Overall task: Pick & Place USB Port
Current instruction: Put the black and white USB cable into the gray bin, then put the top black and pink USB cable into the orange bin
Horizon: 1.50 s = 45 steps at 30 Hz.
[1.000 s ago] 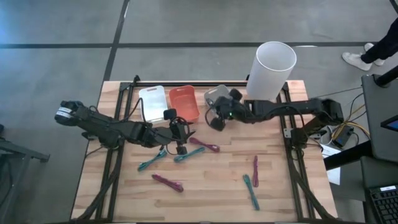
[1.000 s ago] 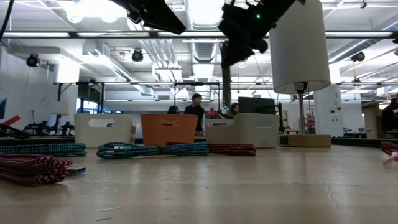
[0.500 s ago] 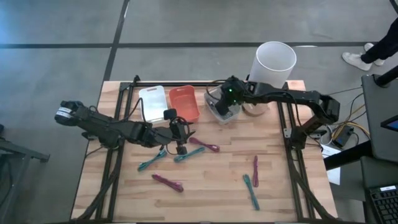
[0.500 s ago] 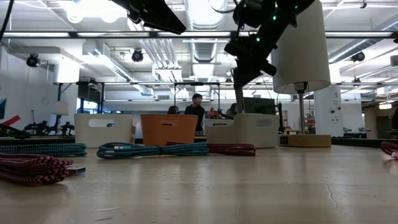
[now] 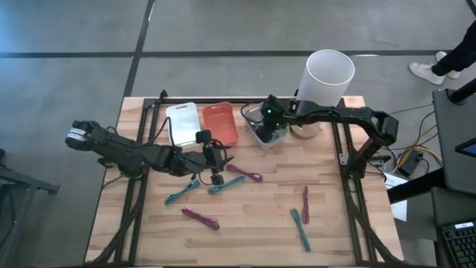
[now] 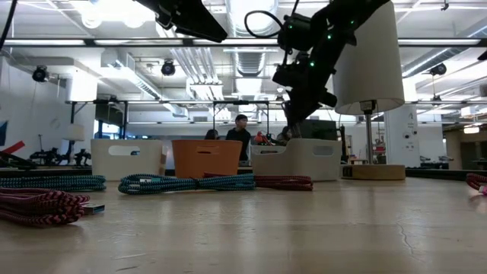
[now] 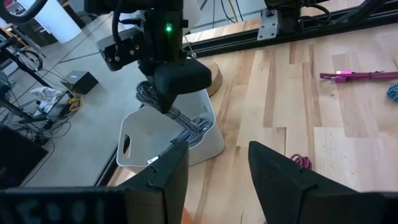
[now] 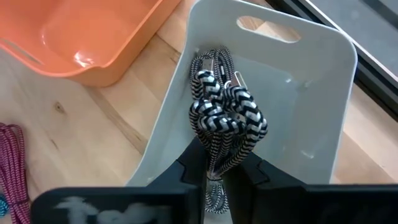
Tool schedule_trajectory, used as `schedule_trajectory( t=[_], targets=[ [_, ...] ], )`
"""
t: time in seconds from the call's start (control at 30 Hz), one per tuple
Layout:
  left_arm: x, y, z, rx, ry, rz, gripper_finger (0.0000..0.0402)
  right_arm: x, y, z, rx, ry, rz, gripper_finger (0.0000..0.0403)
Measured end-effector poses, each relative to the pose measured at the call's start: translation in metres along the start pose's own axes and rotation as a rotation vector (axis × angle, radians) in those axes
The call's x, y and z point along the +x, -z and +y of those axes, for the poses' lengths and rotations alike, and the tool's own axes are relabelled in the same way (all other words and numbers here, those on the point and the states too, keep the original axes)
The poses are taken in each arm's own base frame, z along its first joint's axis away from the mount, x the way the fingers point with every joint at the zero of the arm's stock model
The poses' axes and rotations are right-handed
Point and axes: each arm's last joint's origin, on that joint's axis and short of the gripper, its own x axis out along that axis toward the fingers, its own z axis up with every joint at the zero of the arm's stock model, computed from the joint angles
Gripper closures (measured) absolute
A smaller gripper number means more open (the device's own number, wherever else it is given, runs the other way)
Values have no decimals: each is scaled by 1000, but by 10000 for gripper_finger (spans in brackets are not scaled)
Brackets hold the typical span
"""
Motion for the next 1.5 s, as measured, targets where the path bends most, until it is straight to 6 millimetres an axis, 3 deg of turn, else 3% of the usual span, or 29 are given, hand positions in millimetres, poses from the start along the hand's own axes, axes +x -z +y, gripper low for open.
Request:
schedule_trajectory(
  t=[0.57,1.07,1.33,1.5],
  targets=[
    [0,0,0,-3,0,0,232,0,-1,0,-10,6,-7,275],
    [0,0,0,-2,0,0,232,-3,-4,4,-81,-4,-26,262],
    [-1,2,0,15,2,22,232,-31,-21,29,-148,-76,-118,278],
    [-5,3,3,6,3,90,232,-46,-15,52,-218,-115,-99,280]
  ],
)
